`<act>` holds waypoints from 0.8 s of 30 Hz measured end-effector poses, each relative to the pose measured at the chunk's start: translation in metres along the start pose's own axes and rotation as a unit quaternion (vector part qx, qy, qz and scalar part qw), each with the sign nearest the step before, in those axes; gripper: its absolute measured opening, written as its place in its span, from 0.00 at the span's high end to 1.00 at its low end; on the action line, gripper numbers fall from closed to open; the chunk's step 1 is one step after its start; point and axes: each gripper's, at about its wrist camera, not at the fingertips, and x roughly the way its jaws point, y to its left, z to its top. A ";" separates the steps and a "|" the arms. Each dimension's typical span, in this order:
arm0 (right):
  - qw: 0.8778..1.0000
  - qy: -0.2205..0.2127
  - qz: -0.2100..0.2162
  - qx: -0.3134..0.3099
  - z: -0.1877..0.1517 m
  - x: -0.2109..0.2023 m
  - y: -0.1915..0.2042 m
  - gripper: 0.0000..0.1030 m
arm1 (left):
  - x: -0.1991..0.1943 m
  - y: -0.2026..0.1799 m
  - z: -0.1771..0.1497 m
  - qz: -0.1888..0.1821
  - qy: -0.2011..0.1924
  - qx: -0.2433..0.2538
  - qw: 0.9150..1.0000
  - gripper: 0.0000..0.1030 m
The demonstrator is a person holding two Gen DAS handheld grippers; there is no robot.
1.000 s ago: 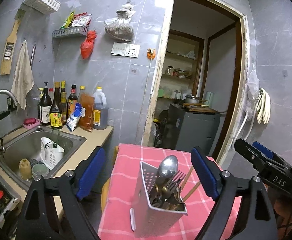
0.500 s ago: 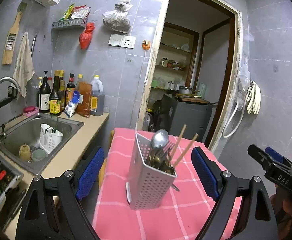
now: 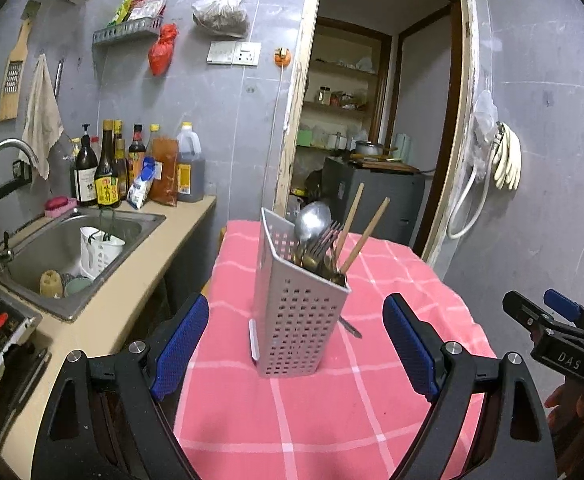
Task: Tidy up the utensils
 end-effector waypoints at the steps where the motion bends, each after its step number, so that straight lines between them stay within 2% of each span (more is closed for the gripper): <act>1: 1.000 0.002 -0.001 0.002 -0.001 0.001 -0.002 0.00 | 0.000 0.000 -0.001 0.000 0.001 0.000 1.000 0.18; 24: 1.000 -0.001 -0.004 0.007 0.005 -0.002 -0.005 0.00 | 0.002 -0.003 0.002 -0.004 -0.001 0.001 1.000 0.17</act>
